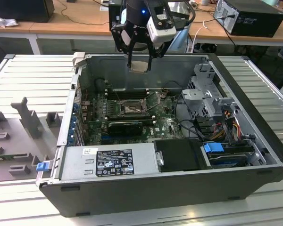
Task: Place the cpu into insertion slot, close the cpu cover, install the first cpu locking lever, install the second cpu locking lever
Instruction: 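Place the cpu into insertion slot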
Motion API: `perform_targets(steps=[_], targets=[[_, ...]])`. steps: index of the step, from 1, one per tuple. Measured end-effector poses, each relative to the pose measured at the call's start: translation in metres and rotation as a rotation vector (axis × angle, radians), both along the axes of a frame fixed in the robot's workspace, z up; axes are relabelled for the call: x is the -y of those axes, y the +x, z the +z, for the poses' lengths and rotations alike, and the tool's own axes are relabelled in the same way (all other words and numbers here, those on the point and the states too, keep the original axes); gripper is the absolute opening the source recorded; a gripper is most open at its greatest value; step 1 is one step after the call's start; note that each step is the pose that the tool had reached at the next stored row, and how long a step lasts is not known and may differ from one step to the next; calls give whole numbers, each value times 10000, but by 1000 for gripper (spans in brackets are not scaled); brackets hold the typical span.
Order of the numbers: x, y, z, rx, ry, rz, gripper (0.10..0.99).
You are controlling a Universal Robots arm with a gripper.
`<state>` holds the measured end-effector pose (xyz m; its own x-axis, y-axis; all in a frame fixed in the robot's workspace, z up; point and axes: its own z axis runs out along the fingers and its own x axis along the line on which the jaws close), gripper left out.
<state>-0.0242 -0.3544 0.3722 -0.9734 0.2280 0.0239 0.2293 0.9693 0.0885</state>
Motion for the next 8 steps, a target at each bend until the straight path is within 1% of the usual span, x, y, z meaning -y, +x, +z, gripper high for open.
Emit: perform_targets(steps=[8], targets=[[0, 0, 0, 0, 1, -172, 525]])
